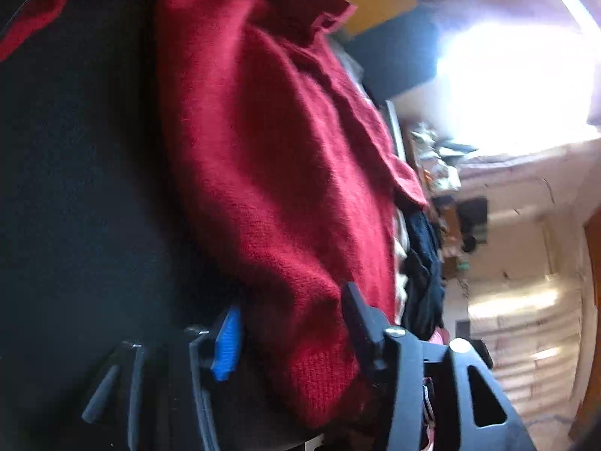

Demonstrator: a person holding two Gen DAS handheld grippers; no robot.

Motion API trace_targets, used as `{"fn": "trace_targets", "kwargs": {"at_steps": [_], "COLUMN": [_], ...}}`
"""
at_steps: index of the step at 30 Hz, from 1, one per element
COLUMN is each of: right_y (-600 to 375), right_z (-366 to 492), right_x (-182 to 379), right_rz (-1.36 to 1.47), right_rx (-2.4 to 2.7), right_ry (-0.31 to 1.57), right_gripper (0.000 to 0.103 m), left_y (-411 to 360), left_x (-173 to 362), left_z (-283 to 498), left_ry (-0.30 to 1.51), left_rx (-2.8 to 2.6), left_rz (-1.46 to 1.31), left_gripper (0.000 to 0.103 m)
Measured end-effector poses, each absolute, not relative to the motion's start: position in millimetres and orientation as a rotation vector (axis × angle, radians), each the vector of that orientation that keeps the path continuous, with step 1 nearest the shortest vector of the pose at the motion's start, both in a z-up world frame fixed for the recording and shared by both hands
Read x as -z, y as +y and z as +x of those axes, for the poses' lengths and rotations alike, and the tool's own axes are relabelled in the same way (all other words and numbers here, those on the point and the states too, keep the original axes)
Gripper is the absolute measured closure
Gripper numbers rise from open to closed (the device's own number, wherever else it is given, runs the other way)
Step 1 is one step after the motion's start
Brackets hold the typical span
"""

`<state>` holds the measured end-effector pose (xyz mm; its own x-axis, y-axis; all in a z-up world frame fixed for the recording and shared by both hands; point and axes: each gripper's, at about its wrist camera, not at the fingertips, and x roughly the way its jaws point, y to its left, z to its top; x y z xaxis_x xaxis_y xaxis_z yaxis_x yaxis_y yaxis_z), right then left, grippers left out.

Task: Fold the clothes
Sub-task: 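Release the sweater with the left gripper and straighten the sleeve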

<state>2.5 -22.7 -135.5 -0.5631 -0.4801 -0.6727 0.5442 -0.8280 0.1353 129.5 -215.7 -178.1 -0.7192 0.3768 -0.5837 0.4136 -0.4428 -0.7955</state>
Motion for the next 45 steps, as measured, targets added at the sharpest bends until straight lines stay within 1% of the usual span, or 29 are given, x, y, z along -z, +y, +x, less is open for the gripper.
{"fn": "trace_targets", "kwargs": {"at_steps": [1, 4, 6, 8, 10, 13, 16, 22, 24, 25, 26, 29, 31, 32, 35, 38, 43, 44, 45], "right_y": [-22, -22, -22, -25, -28, -31, -36, -64, -66, -67, -68, -69, -69, -67, -56, -41, -23, -21, -18], "right_z": [3, 2, 2, 3, 4, 7, 15, 43, 48, 51, 52, 53, 54, 54, 48, 39, 30, 28, 27], "right_x": [135, 135, 135, 135, 135, 134, 132, 126, 126, 126, 127, 127, 129, 129, 130, 131, 131, 130, 130], "right_rz": [0.976, 0.974, 0.981, 0.992, 1.001, 1.021, 1.059, 1.131, 1.146, 1.153, 1.159, 1.181, 1.187, 1.189, 1.208, 1.227, 1.241, 1.242, 1.243], "right_rx": [2.354, 2.352, 2.352, 2.357, 2.363, 2.369, 2.362, 2.248, 2.227, 2.218, 2.212, 2.191, 2.177, 2.170, 2.179, 2.199, 2.237, 2.244, 2.250], "right_ry": [0.114, 0.111, 0.119, 0.146, 0.170, 0.180, 0.193, 0.302, 0.295, 0.291, 0.292, 0.342, 0.387, 0.402, 0.415, 0.399, 0.382, 0.378, 0.373], "right_gripper": [0.000, 0.000, 0.000, 0.000, 0.000, 0.000, 0.000, 0.000, 0.000, 0.000, 0.000, 0.000, 0.000, 0.000, 0.000, 0.000, 0.000, 0.000, 0.000], "left_y": [-218, -222, -213, -209, -210, -213, -231, -288, -309, -319, -327, -344, -349, -352, -344, -335, -327, -328, -331], "left_x": [182, 185, 171, 160, 150, 136, 118, 88, 80, 76, 72, 69, 83, 91, 116, 136, 150, 151, 154], "left_z": [131, 132, 128, 128, 132, 136, 157, 211, 232, 243, 254, 283, 294, 300, 303, 295, 271, 266, 259], "left_ry": [1.623, 1.551, 1.403, 1.321, 1.271, 1.210, 1.151, 1.179, 1.261, 1.315, 1.338, 1.278, 1.310, 1.328, 1.237, 1.269, 1.293, 1.320, 1.388], "left_rx": [2.372, 2.397, 2.453, 2.500, 2.532, 2.573, 2.623, 2.601, 2.605, 2.611, 2.626, 2.621, 2.588, 2.571, 2.505, 2.484, 2.455, 2.462, 2.461], "left_rz": [1.199, 1.206, 1.211, 1.203, 1.195, 1.181, 1.136, 1.088, 1.059, 1.028, 0.993, 0.960, 0.973, 0.980, 1.052, 1.093, 1.124, 1.100, 1.065], "left_gripper": [0.090, 0.091, 0.092, 0.093, 0.096, 0.096, 0.096, 0.097, 0.097, 0.099, 0.099, 0.099, 0.092, 0.090, 0.089, 0.085, 0.082, 0.081, 0.077]}}
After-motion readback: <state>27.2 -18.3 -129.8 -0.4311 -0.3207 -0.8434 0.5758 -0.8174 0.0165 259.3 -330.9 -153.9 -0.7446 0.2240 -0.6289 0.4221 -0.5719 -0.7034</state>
